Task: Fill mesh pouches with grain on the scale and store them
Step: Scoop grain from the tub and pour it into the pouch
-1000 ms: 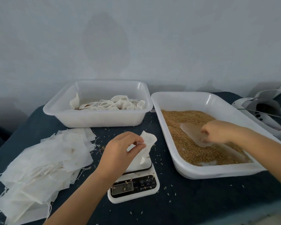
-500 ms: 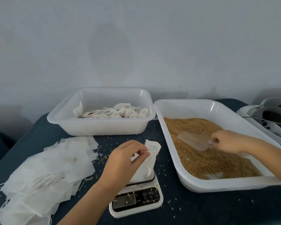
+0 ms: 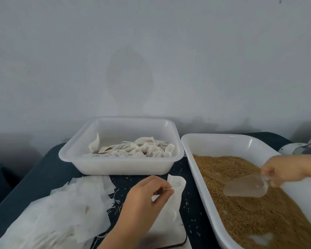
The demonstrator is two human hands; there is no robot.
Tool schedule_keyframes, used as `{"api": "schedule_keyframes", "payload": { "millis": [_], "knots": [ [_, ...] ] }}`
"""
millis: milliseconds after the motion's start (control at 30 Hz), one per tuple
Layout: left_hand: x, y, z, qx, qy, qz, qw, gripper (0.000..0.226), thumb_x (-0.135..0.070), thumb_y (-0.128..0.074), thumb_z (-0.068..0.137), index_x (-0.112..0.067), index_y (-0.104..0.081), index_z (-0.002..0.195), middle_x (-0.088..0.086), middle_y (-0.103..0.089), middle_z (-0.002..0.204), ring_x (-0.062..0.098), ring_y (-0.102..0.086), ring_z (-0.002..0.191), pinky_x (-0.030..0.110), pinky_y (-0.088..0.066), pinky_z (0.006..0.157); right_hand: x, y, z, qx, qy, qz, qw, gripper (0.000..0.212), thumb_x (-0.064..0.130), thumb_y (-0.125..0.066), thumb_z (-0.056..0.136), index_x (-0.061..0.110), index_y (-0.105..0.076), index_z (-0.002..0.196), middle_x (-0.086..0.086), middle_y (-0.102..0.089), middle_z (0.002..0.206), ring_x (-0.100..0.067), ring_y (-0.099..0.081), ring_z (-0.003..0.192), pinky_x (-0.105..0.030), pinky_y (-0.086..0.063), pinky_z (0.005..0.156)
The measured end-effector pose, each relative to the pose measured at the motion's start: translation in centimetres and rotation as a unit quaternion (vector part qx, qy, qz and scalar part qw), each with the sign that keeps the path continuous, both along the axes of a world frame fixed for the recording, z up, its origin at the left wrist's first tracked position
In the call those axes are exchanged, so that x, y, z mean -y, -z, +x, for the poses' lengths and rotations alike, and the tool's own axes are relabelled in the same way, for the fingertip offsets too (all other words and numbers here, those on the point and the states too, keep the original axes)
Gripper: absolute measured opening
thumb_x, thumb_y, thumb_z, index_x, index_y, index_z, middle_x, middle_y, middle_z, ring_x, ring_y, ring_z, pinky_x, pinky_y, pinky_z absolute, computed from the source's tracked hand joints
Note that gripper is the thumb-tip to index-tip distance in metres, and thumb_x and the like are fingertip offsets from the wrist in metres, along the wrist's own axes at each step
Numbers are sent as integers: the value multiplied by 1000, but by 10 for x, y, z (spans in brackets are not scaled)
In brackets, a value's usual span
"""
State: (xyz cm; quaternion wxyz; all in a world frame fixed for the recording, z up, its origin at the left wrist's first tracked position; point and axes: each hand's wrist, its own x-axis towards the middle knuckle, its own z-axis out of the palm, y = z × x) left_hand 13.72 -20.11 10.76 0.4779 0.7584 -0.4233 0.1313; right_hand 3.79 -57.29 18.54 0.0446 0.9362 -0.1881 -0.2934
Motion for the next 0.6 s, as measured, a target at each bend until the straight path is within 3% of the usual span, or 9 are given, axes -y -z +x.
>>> {"api": "schedule_keyframes", "payload": {
  "millis": [67, 133, 233, 300, 433, 600],
  "knots": [
    [2, 2, 1, -5, 1, 1, 1000, 10, -16, -73, 80, -25, -68, 81, -19, -63, 81, -2, -59, 78, 5, -45, 70, -4, 10, 2, -21, -5, -5, 1000, 6, 27, -59, 87, 32, -56, 85, 14, -55, 91, -5, -53, 84, -21, -46, 81],
    [5, 3, 1, -13, 5, 2, 1000, 11, -16, -73, 79, -26, -68, 80, -19, -63, 86, -2, -60, 79, 5, -45, 70, -10, 25, 4, -2, -17, 16, 1000, 12, 31, -60, 88, 33, -60, 100, 14, -59, 103, -6, -57, 95, -24, -48, 89],
    [12, 2, -1, -17, 14, 5, 1000, 13, -15, -74, 78, -27, -68, 79, -20, -63, 89, -3, -60, 76, 5, -44, 69, -19, 45, 4, 56, -31, 55, 996, 2, 36, -61, 87, 35, -60, 87, 11, -61, 93, -7, -57, 84, -26, -48, 82],
    [15, 2, -4, -18, 13, 9, 1000, 13, -16, -73, 79, -28, -68, 79, -19, -63, 88, -2, -60, 76, 7, -45, 69, -25, 53, 3, 97, -22, 79, 992, 9, 37, -62, 87, 34, -57, 79, 9, -61, 85, -7, -55, 76, -26, -47, 76],
    [18, 1, -10, -20, 13, 18, 1000, 14, -17, -72, 80, -30, -67, 79, -20, -63, 88, 0, -60, 78, 9, -46, 70, -39, 66, 1, 155, 12, 109, 982, 11, 39, -61, 88, 33, -58, 81, 9, -62, 81, -7, -55, 69, -25, -49, 71],
    [19, -1, -17, -18, 5, 29, 999, 18, -19, -72, 80, -35, -64, 77, -21, -63, 81, 1, -59, 78, 8, -44, 69, -42, 80, -7, 228, 54, 161, 959, 5, 38, -63, 88, 35, -63, 92, 12, -67, 89, -10, -64, 83, -29, -53, 80]
  ]
}}
